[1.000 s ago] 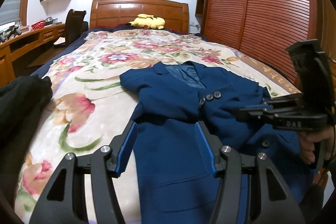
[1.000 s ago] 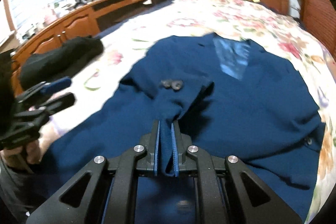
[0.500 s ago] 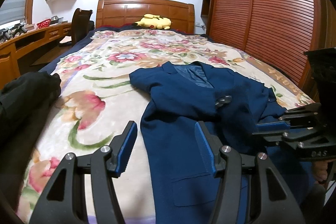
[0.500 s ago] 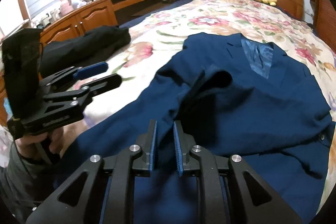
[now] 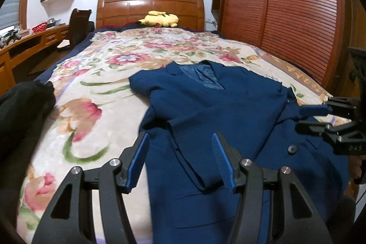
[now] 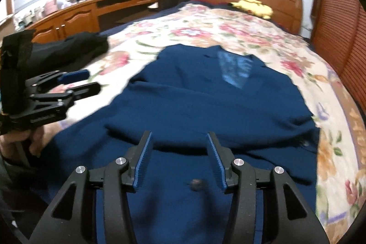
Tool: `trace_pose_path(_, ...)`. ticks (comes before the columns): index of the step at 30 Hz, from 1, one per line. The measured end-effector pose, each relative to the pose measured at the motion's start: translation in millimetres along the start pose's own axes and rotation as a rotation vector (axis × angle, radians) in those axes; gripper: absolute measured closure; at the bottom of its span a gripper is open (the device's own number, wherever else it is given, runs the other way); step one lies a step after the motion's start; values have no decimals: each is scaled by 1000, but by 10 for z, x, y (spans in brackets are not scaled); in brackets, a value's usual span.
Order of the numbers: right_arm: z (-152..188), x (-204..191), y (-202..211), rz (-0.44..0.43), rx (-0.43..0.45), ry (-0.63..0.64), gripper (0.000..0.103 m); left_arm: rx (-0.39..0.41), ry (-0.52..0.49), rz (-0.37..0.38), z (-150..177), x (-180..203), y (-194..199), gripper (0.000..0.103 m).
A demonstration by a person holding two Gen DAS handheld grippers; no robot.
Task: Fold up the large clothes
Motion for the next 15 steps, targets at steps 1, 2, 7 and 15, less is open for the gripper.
trace_pose_path(1,43,70,3,21,-1,-4,54,-9,-9,0,17,31,-33,47)
trace_pose_path(2,99,147,-6,40,-6,-8,54,-20,-17,-1,38,59,-68,47)
trace_pose_path(7,331,413,-57,97,-27,-35,53,-83,-44,-3,158,172,-233,47)
trace_pose_path(15,677,853,-121,156,-53,-86,53,-142,-65,-18,241,233,-414,47)
Point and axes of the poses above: each gripper's, at about its wrist camera, not at the fingertips, and y roughly against the way its jaws point, x to its right, z to its underside, the point moved 10 cm from there along -y, roughly the way its jaws point, and after that the axes turned 11 degrees about y, right-handed, at the moved point
